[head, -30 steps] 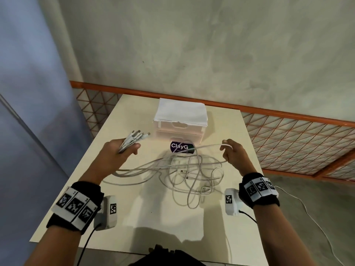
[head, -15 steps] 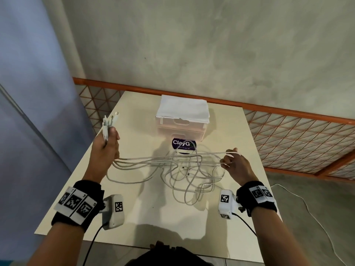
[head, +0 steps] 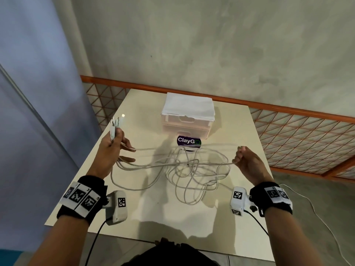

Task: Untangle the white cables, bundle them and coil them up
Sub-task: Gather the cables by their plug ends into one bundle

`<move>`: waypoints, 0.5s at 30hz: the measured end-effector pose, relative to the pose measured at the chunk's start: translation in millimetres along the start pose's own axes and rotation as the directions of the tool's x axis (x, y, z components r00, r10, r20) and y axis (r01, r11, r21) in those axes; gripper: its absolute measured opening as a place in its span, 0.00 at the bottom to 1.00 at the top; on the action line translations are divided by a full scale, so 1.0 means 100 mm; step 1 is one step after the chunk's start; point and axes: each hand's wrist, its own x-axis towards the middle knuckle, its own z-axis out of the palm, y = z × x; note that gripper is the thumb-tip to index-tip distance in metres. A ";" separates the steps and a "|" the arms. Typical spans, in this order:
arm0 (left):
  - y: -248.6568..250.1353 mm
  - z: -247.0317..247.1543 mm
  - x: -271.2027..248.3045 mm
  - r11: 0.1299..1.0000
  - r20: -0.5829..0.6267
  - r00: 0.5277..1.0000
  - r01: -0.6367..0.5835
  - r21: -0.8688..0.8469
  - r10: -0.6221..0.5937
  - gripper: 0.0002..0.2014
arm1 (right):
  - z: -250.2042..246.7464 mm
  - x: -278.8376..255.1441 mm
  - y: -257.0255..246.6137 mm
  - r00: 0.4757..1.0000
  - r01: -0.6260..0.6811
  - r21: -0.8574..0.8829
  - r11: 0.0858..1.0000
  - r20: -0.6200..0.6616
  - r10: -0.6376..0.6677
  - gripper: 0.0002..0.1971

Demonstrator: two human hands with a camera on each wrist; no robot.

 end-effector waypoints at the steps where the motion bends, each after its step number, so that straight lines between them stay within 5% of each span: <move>1: -0.02 0.00 -0.02 1.000 -0.011 1.000 0.004 0.006 -0.004 0.17 | -0.02 0.00 0.01 0.999 0.005 0.004 1.000 -0.051 -0.005 0.07; 6: -0.09 0.01 -0.02 0.988 -0.046 0.997 -0.050 0.145 0.057 0.15 | -0.04 0.04 0.15 0.934 -0.018 -0.039 0.999 -0.357 0.002 0.11; 9: -0.10 -0.05 0.00 0.979 -0.084 0.991 -0.092 0.182 0.109 0.17 | -0.04 0.03 0.19 0.918 -0.154 -0.096 0.983 -0.382 0.106 0.07; 12: -0.11 -0.11 0.03 0.968 -0.119 0.982 -0.116 0.220 0.145 0.19 | -0.01 -0.10 0.25 0.885 -0.355 -0.319 0.879 -0.419 0.206 0.11; 15: -0.09 -0.19 0.03 0.955 -0.128 0.978 -0.125 0.269 0.164 0.19 | -0.05 -0.24 0.36 0.851 -0.488 -0.536 0.689 -0.469 0.238 0.05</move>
